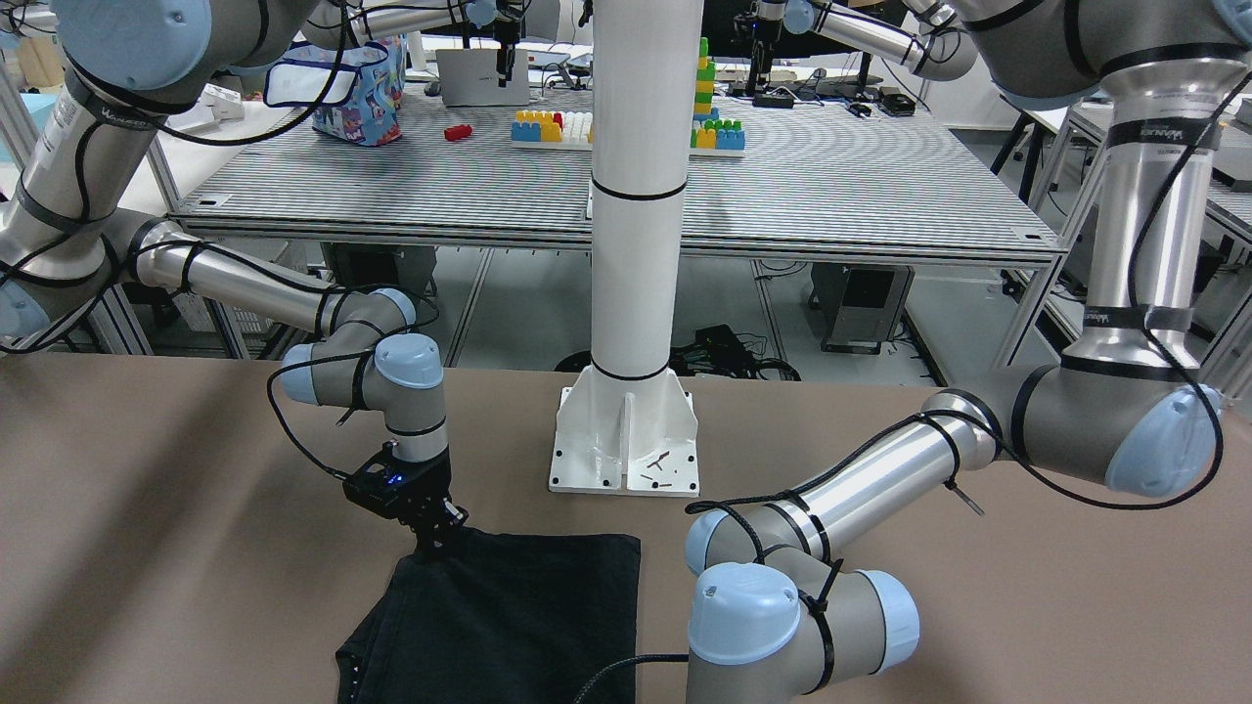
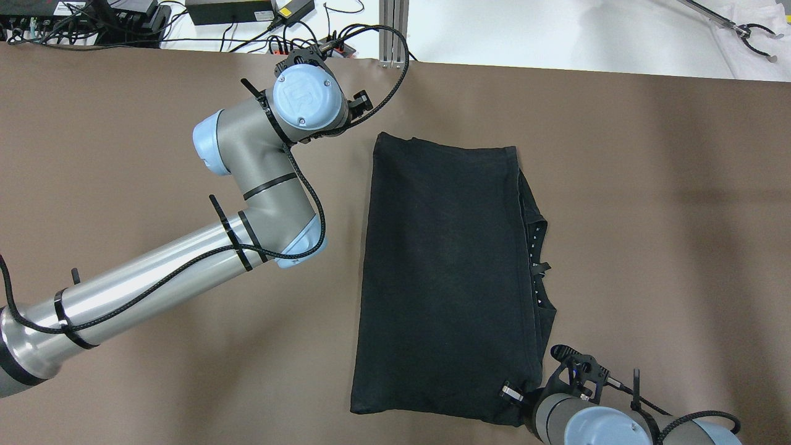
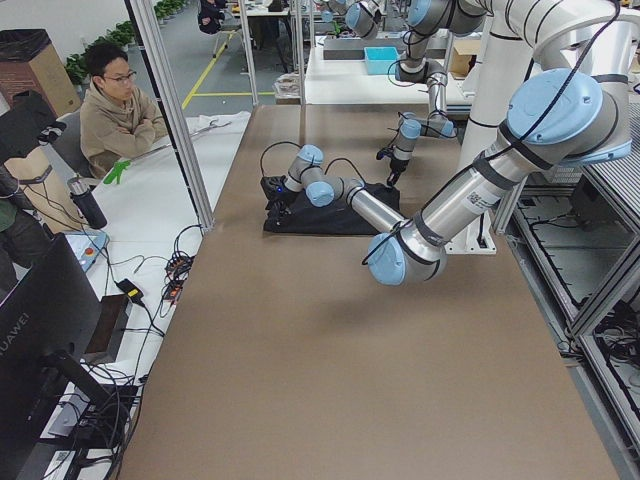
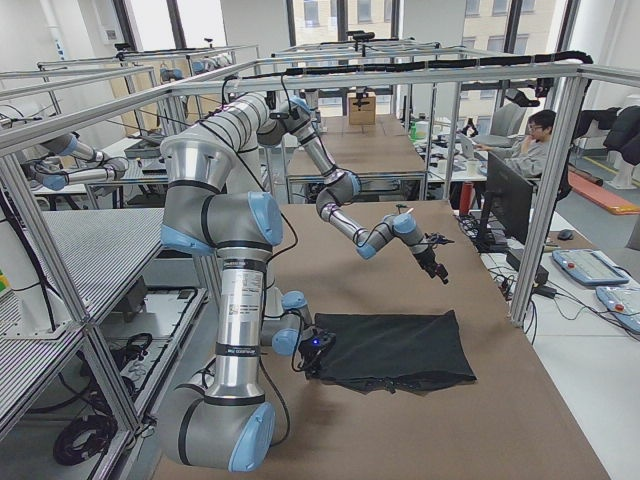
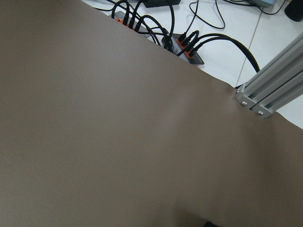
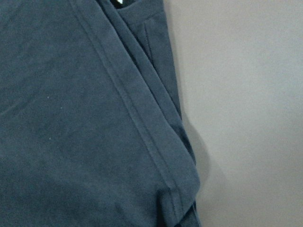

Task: Fold clothes
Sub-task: 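Release the far corner and move the left gripper to the shirt's near corner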

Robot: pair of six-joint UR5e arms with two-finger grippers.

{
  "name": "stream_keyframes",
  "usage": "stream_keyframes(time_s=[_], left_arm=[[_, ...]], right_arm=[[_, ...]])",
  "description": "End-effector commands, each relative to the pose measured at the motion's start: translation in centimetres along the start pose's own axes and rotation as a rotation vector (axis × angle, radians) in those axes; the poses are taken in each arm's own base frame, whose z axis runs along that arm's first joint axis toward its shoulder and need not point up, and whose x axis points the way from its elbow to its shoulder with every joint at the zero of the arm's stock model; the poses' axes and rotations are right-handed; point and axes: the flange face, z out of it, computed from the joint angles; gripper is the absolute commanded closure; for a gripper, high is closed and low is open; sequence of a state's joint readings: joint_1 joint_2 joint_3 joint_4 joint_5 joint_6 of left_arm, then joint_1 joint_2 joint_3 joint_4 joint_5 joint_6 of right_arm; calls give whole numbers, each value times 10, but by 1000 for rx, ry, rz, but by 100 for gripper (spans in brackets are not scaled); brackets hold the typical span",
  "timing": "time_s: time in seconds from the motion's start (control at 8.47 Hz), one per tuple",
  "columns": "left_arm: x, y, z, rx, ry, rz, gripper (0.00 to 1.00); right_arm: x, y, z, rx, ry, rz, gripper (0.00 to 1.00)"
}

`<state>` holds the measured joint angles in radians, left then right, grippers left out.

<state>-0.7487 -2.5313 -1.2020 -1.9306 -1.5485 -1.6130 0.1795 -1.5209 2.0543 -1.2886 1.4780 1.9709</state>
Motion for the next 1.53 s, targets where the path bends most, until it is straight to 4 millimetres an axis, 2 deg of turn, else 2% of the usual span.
stream_keyframes(time_s=[0.0, 0.12, 0.24, 0.35, 0.59, 0.71, 0.94, 1.06, 1.18, 1.3, 1.42], left_arm=[[-5, 12, 1, -13, -1, -1, 12], [-13, 25, -16, -32, 36, -41, 13], [-40, 64, -37, -81, 76, -42, 13], [-78, 91, -58, -125, 100, -63, 13], [-120, 150, -117, -213, 166, -116, 13], [-144, 181, -131, -240, 169, -105, 13], [-165, 256, -141, -292, 151, -109, 18], [-176, 286, -145, -336, 132, -116, 20], [-183, 312, -149, -362, 117, -129, 25], [-206, 325, -140, -349, 91, -115, 26], [-221, 344, -142, -361, 87, -123, 26]], right_arm=[[-8, 0, -16, -18, -29, 5, 100], [-10, -1, -21, -23, -37, 6, 100], [-12, -3, -26, -27, -46, 8, 100], [-14, -3, -33, -34, -58, 6, 100], [-12, -3, -34, -38, -55, 2, 100], [-13, -2, -33, -39, -55, 1, 100], [-13, -1, -30, -39, -52, -6, 100], [-15, 1, -33, -44, -58, -6, 100], [-15, 0, -33, -45, -59, -5, 100], [-15, 0, -33, -45, -59, -5, 100], [-15, 1, -33, -44, -58, -6, 100]])
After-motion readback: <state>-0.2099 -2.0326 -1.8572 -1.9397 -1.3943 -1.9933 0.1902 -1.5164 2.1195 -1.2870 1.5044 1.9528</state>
